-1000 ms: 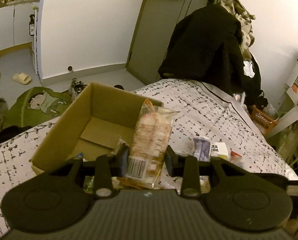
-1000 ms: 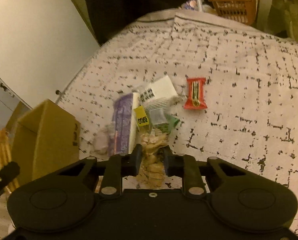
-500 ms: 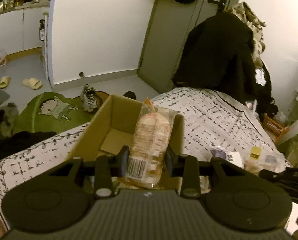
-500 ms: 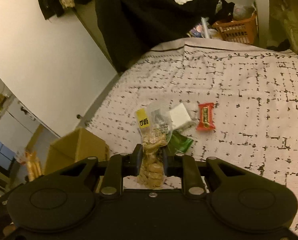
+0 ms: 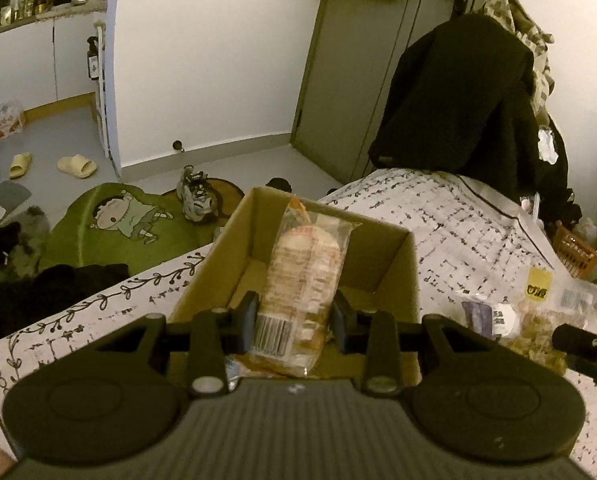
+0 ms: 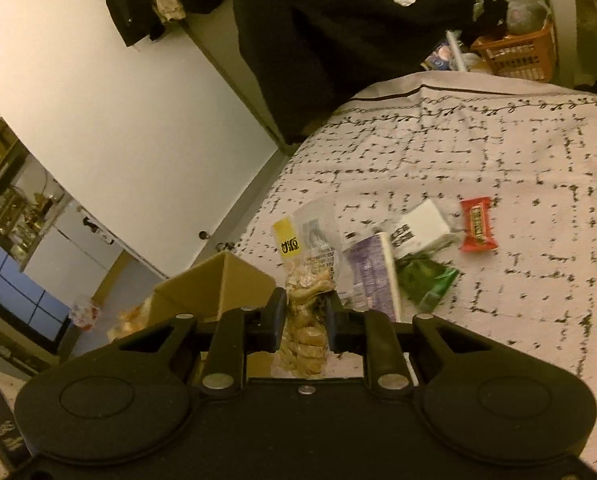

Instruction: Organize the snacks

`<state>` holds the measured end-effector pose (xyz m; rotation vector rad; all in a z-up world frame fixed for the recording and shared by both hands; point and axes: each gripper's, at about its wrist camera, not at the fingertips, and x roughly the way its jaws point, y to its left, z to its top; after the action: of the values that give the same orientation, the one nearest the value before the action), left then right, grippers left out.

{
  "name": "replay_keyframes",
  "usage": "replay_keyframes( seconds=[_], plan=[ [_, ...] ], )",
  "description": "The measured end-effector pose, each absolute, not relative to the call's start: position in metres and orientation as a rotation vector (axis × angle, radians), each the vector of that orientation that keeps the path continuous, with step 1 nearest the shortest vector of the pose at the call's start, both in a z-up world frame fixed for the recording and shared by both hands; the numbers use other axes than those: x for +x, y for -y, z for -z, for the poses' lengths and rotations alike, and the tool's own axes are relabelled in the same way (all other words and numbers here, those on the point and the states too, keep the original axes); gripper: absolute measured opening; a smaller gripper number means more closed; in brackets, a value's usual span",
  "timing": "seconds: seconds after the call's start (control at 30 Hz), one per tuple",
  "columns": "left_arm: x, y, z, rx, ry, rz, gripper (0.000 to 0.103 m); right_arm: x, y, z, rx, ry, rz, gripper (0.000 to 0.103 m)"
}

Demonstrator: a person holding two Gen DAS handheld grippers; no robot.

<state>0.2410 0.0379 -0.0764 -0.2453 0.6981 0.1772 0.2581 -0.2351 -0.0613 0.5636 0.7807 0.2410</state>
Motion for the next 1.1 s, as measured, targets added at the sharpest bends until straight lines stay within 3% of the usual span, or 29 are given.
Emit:
replay_keyframes(
  seconds=[0.17, 0.5, 0.53, 0.63, 0.83, 1.1],
  plan=[
    [0.248, -0.043, 0.088, -0.241, -0.716, -0.193, 0.036, 0.257, 0.224, 0.061, 0.583, -0.779, -0.289, 0.002],
    [0.253, -0.05, 0.097, -0.22, -0.73, -0.23, 0.036, 0.268, 0.193, 0.073, 0.389, -0.835, -0.322, 0.001],
    [0.253, -0.051, 0.097, -0.222, -0.729, -0.231, 0.036, 0.271, 0.19, 0.079, 0.387, -0.864, -0.312, 0.006],
    [0.253, -0.053, 0.096, -0.234, -0.731, -0.23, 0.036, 0.283, 0.188, 0.098, 0.44, -0.94, -0.309, 0.034],
    [0.249, -0.052, 0.092, -0.239, -0.722, -0.226, 0.036, 0.29, 0.196, 0.119, 0.549, -0.98, -0.288, 0.056],
    [0.246, -0.046, 0.086, -0.244, -0.705, -0.216, 0.039, 0.296, 0.192, 0.14, 0.55, -1.003, -0.273, 0.06]
  ],
)
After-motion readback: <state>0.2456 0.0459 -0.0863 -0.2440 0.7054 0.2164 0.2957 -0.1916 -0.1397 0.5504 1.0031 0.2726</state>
